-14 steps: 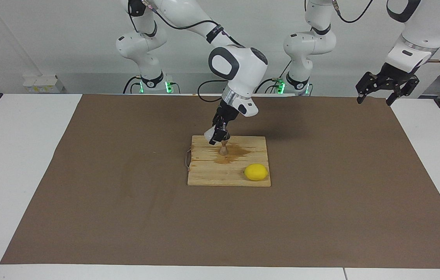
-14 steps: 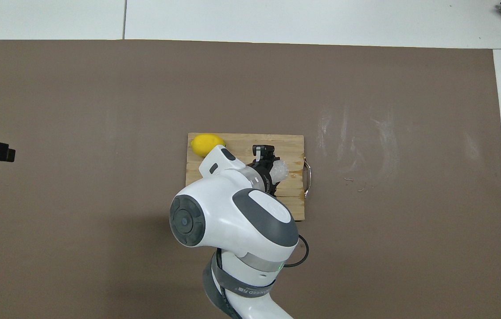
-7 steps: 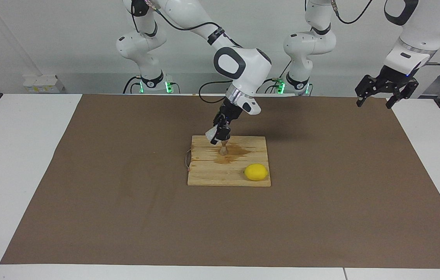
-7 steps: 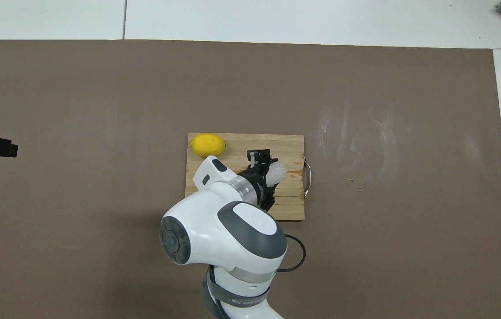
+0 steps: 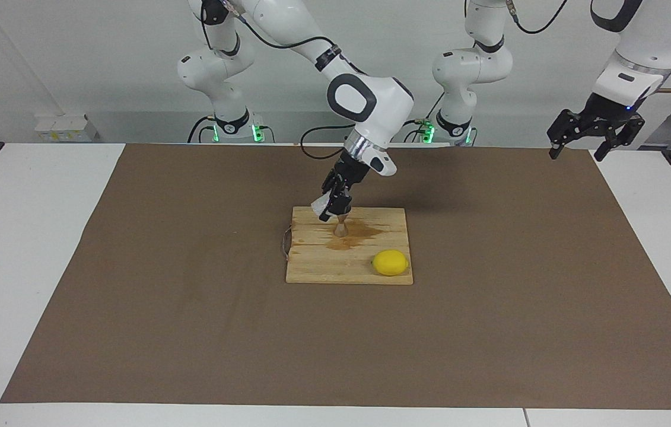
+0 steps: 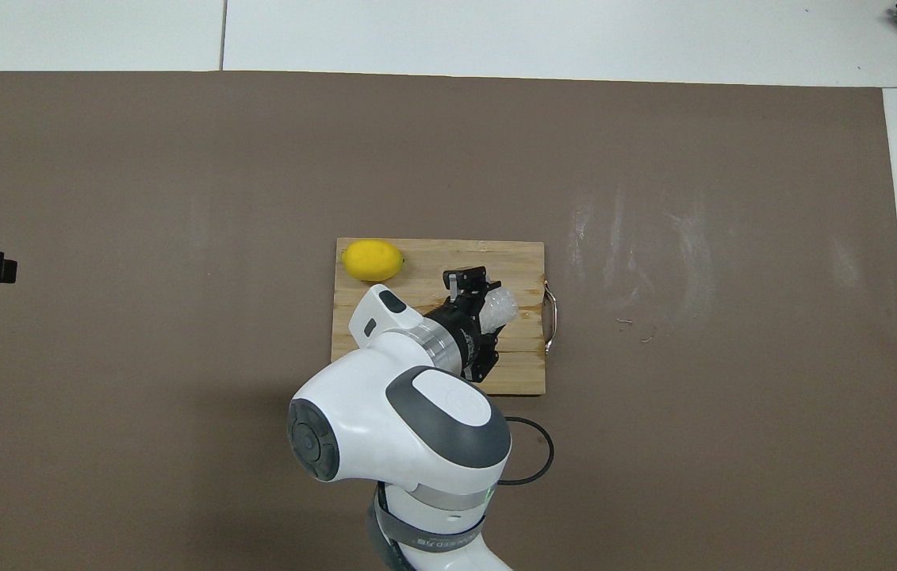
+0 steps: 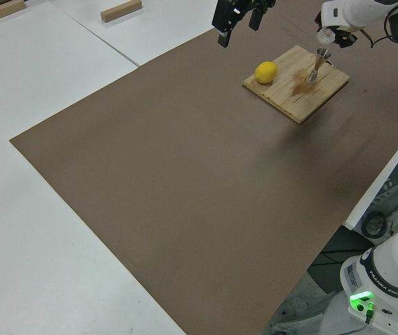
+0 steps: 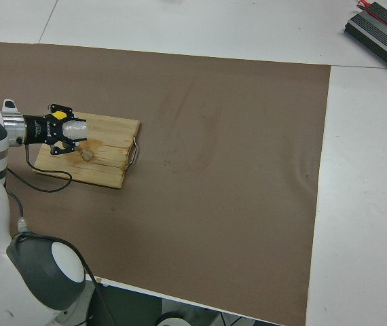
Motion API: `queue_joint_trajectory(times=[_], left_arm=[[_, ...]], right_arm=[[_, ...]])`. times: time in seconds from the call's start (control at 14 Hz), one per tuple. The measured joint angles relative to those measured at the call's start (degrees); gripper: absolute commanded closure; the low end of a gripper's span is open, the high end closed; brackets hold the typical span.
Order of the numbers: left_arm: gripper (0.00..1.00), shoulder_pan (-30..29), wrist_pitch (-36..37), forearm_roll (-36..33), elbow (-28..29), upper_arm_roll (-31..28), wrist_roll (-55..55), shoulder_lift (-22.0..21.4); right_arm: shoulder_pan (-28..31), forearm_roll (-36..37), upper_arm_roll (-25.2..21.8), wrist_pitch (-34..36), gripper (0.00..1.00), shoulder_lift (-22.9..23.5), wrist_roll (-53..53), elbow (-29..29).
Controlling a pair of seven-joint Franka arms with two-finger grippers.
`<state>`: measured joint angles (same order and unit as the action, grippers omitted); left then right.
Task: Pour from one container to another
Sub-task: 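Tilt the white cup with the right gripper to pour into the metal cup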
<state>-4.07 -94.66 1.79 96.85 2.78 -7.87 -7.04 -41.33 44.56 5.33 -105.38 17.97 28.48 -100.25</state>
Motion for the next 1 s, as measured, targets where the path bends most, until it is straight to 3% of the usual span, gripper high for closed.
queue_joint_trajectory(times=[1.0], left_arm=[[0.00, 0.0, 0.0, 0.1, 0.0, 0.5, 0.7, -0.3]], right_arm=[[-3.5, 8.8, 0.0, 0.8, 0.50, -1.5, -5.8, -5.4]])
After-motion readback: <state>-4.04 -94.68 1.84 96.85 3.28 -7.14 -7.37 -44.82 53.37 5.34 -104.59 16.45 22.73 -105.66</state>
